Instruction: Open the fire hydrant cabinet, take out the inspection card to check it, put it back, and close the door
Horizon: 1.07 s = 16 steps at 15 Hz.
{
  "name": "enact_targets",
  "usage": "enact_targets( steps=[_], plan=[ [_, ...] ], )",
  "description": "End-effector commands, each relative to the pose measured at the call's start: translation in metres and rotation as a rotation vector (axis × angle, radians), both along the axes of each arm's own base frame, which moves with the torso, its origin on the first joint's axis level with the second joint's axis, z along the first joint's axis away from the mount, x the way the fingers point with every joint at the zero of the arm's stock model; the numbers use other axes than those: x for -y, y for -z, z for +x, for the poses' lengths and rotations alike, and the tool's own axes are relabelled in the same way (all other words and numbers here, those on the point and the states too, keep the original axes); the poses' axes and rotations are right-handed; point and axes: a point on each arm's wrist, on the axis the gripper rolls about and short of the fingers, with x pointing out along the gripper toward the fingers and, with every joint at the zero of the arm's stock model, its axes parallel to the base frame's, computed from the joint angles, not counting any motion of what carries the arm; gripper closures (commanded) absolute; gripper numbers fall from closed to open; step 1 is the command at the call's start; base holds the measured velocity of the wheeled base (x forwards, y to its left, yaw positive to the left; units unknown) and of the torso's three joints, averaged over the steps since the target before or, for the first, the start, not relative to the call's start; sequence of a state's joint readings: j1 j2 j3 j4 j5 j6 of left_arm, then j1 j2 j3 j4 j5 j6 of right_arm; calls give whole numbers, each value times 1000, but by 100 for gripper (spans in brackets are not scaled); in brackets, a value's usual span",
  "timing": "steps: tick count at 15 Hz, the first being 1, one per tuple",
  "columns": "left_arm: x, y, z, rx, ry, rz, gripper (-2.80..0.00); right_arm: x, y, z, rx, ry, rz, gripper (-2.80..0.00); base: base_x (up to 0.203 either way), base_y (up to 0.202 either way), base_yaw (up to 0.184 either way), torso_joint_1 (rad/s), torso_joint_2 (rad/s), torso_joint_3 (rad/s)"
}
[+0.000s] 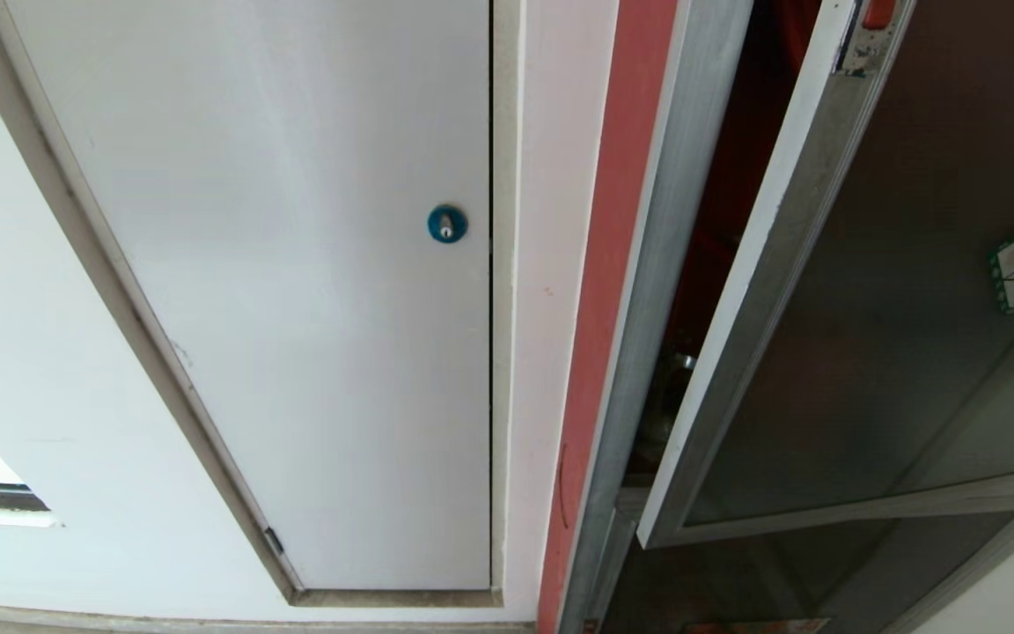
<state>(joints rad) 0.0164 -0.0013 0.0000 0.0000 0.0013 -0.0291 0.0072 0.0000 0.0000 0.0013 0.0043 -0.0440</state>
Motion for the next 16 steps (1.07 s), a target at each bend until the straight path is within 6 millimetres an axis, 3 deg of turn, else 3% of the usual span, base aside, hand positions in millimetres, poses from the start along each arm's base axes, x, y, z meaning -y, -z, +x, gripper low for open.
enact_targets(
  steps=[1,16],
  plan=[
    [0,0,0,-1,-1,0,-280,0,0,0,0,-1,1,0,0,0,0,0,0,0],
    [0,0,0,-1,-1,0,-280,0,0,0,-2,2,38,0,0,0,0,0,0,0]
  ],
)
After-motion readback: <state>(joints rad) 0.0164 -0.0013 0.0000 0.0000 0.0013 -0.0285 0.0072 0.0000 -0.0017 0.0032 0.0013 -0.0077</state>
